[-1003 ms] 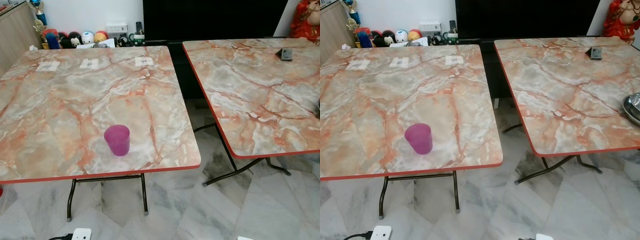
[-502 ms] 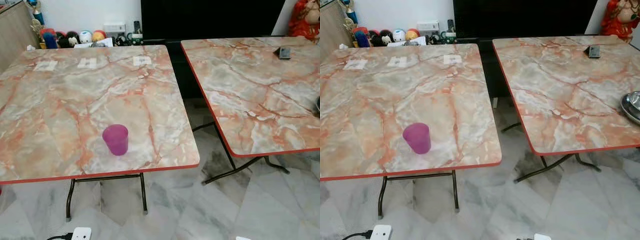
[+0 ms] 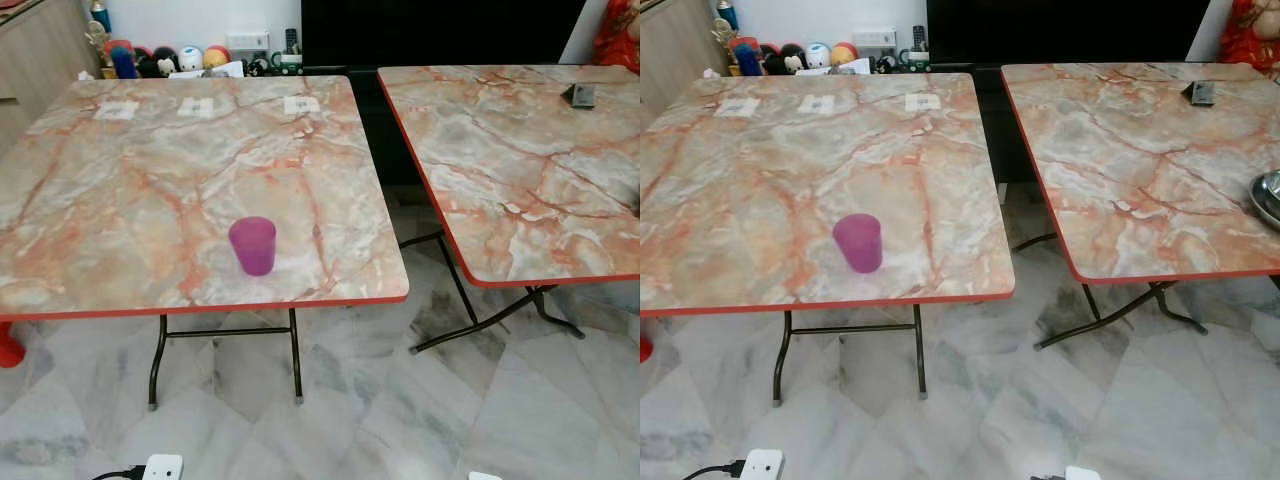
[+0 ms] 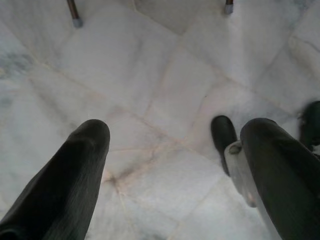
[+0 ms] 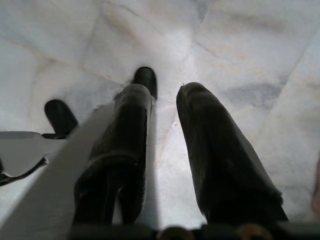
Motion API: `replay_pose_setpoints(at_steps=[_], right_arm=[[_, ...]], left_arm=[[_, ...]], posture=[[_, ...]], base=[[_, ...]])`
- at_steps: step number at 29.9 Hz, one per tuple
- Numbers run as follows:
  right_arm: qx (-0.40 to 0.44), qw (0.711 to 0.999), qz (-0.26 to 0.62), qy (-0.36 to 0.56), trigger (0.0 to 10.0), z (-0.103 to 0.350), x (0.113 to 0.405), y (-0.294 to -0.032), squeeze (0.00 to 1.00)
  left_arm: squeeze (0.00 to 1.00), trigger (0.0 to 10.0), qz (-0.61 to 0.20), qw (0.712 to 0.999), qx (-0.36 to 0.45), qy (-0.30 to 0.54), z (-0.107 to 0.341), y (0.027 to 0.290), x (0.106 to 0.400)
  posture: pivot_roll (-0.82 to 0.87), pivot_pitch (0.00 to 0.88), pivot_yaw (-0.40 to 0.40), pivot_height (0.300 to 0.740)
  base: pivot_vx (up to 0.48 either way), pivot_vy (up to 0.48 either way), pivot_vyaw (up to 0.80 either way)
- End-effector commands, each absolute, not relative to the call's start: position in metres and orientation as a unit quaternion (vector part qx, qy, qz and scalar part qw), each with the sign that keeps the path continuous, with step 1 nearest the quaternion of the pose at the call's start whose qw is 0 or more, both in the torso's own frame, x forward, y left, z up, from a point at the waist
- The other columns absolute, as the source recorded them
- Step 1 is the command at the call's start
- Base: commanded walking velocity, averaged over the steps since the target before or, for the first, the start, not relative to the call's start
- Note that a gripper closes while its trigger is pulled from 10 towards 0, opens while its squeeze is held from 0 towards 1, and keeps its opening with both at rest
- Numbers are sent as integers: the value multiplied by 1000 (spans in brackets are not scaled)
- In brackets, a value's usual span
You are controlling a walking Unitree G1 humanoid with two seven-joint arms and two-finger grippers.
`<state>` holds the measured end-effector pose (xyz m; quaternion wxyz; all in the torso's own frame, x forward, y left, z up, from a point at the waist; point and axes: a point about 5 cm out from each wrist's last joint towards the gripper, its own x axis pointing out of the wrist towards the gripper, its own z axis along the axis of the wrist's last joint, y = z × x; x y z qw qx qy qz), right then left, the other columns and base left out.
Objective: Setting the table
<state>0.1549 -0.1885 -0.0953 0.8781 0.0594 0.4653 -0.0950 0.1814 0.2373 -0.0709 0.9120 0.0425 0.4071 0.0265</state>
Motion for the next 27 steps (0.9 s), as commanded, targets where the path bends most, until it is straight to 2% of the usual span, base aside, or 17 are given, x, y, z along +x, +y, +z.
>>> replay_pose_setpoints(at_steps=[1, 24, 27], right_arm=[[61, 870, -98, 480, 10000, -99, 146, -189, 0], [63, 868, -108, 481, 10000, -99, 145, -193, 0], [64, 868, -109, 480, 10000, -99, 146, -192, 0]], left_arm=[[0, 10000, 31, 909, 41, 414, -73, 239, 177], [0, 10000, 40, 914, 26, 404, -72, 238, 177], [0, 10000, 40, 914, 26, 404, -72, 239, 177]], posture=[[5, 105, 32, 740], [6, 105, 32, 740], [6, 105, 32, 740]], base=[[0, 0, 0], [0, 0, 0], [0, 280, 0]])
